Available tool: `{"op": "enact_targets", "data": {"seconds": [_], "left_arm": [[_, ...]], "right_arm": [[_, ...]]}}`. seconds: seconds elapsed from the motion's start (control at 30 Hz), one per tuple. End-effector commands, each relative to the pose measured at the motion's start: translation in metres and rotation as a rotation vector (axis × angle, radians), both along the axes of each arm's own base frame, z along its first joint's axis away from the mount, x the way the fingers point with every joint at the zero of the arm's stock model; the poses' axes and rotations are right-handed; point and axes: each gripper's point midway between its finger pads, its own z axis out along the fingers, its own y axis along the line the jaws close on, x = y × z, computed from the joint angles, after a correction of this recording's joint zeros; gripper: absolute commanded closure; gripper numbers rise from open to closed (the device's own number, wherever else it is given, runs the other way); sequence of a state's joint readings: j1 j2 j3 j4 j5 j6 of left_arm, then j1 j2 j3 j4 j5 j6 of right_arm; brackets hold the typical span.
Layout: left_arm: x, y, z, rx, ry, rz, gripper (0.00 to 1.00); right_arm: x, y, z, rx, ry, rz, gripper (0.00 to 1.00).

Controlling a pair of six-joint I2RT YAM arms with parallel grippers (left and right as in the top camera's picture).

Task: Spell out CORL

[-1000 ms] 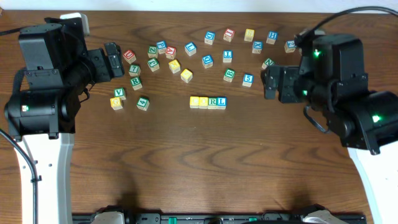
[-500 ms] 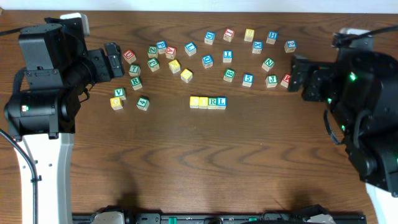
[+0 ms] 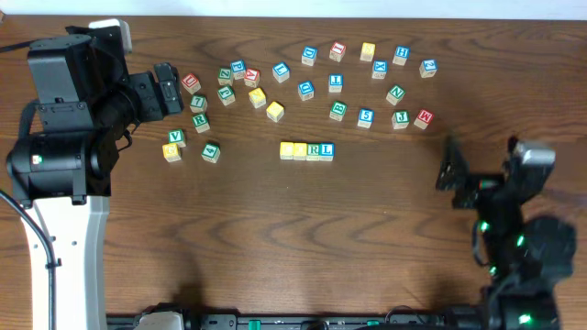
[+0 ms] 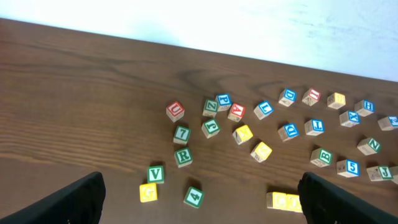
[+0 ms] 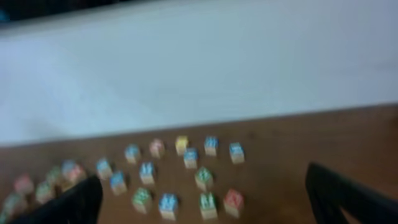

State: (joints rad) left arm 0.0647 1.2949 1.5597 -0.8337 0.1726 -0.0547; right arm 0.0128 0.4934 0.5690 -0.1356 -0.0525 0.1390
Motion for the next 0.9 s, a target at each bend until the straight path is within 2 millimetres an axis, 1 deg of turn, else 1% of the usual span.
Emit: {"op": "enact_targets", "data": {"seconds": [0.0,0.1,0.17,0.23,0.4,0.53,0.6,0.87], "left_arm": [[0.0,0.003,0.005,0.008,-0.011,0.009,0.02],[0.0,0.003,0.005,0.008,-0.012,0.009,0.02],[0.0,0.003,0.005,0.008,-0.011,0.009,0.02],[0.0,0.003,0.005,0.008,-0.011,0.009,0.02],[0.0,0.003,0.005,0.008,-0.012,0.009,0.02],[0.0,0.003,0.005,0.008,-0.011,0.009,0.02],[0.0,0.003,0.005,0.008,-0.011,0.009,0.02],[0.0,0.003,0.005,0.008,-0.011,0.009,0.02]], "right_arm": [[-0.007,0.002,-0.034,-0.016,-0.033,0.02,0.01],[-0.012,0.003,-0.061,-0.016,-0.085,0.021,0.01],[-0.016,0.003,-0.08,-0.012,-0.09,0.023,0.01],[-0.02,0.004,-0.096,-0.012,-0.093,0.029,0.01],[-0.027,0.005,-0.117,-0.012,-0.09,0.034,0.01],[-0.027,0.004,-0.144,-0.011,0.008,0.031,0.01],[-0.027,0.001,-0.145,-0.012,0.012,0.017,0.01],[-0.027,0.003,-0.145,-0.011,0.012,0.028,0.01]]}}
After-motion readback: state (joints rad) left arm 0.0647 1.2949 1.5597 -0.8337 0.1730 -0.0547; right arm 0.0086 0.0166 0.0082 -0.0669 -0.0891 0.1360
